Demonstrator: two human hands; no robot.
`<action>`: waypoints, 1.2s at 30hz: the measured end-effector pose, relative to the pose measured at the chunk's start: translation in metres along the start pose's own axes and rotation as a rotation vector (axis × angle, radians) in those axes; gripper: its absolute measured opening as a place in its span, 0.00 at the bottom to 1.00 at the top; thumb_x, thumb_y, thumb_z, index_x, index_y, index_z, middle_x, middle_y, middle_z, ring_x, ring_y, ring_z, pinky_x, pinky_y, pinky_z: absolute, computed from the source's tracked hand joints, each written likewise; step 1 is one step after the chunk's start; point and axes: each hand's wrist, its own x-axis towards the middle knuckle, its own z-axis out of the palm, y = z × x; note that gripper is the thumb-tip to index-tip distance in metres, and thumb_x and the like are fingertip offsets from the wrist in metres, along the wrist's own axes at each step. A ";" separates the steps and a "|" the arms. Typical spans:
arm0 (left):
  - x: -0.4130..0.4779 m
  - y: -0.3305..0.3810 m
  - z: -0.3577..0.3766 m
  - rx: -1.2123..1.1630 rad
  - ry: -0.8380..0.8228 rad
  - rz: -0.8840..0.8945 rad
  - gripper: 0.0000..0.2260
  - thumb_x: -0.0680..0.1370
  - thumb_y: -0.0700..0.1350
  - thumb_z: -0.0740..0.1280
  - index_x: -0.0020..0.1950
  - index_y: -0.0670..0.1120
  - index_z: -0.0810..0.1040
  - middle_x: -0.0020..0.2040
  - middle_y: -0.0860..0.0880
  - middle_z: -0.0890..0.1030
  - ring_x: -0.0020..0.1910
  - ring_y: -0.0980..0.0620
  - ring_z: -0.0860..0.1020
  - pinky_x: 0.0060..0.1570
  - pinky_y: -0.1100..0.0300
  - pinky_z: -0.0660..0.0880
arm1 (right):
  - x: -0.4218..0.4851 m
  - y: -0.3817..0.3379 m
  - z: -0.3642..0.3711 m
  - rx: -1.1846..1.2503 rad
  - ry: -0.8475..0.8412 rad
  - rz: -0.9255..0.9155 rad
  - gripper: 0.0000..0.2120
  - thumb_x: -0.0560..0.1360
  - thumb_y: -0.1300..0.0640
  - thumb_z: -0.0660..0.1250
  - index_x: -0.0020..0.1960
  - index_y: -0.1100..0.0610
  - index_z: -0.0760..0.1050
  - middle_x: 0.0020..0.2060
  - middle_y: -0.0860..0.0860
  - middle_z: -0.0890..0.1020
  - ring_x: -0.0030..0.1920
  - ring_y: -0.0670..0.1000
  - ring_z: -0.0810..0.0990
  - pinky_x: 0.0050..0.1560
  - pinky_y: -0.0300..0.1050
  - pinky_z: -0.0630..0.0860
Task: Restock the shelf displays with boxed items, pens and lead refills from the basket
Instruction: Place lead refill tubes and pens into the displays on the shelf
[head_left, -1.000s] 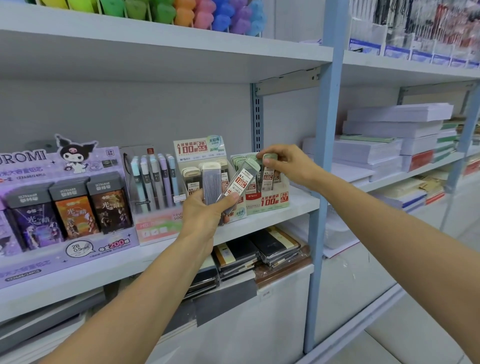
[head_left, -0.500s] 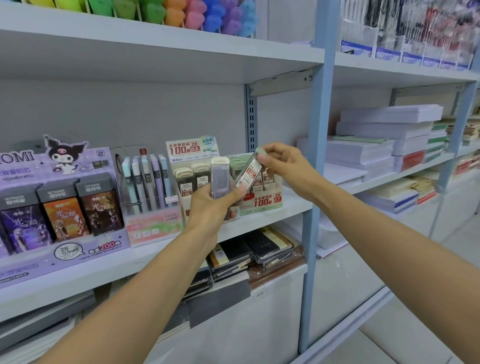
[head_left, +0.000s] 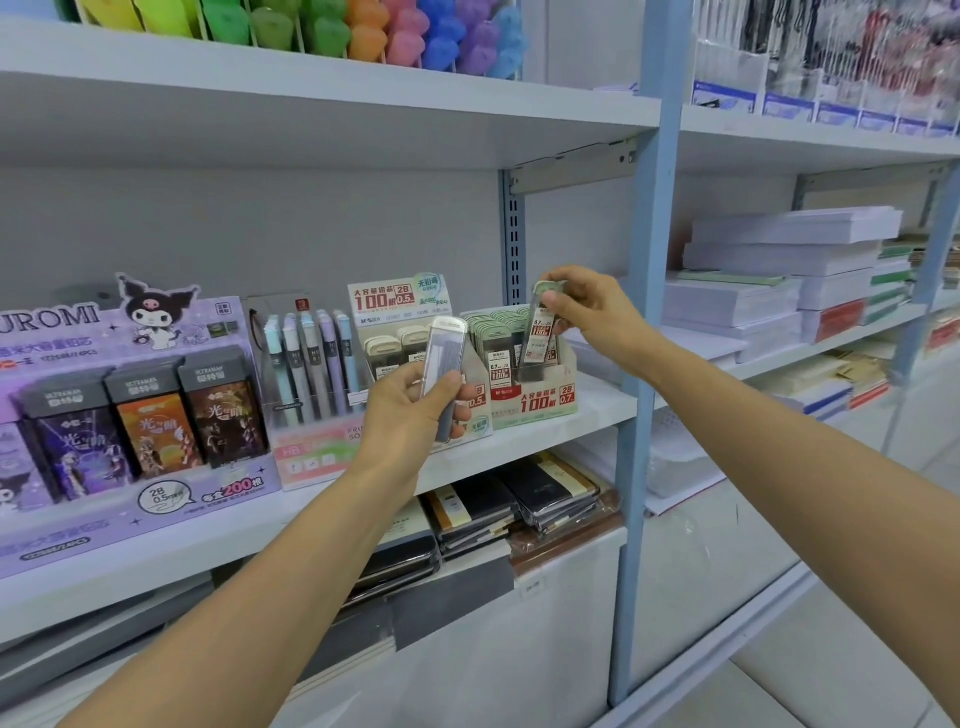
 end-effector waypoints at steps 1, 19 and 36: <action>-0.001 0.000 -0.002 0.006 0.002 0.002 0.03 0.79 0.41 0.66 0.51 0.48 0.78 0.35 0.51 0.84 0.31 0.57 0.79 0.33 0.63 0.80 | 0.000 0.000 0.002 -0.034 -0.032 0.009 0.09 0.81 0.60 0.61 0.60 0.59 0.75 0.49 0.57 0.81 0.50 0.54 0.80 0.51 0.47 0.79; -0.010 0.008 -0.016 -0.018 -0.193 -0.080 0.09 0.77 0.42 0.68 0.57 0.43 0.78 0.42 0.46 0.86 0.31 0.55 0.79 0.31 0.65 0.76 | -0.042 -0.029 0.025 0.153 -0.280 -0.075 0.18 0.78 0.53 0.67 0.67 0.45 0.73 0.58 0.44 0.82 0.50 0.45 0.82 0.52 0.39 0.78; -0.027 0.013 -0.035 0.177 -0.145 0.180 0.08 0.77 0.40 0.69 0.55 0.47 0.83 0.48 0.51 0.86 0.48 0.54 0.83 0.46 0.64 0.79 | -0.045 -0.051 0.049 0.349 -0.284 0.069 0.11 0.78 0.57 0.66 0.57 0.61 0.79 0.47 0.56 0.85 0.48 0.51 0.83 0.44 0.40 0.80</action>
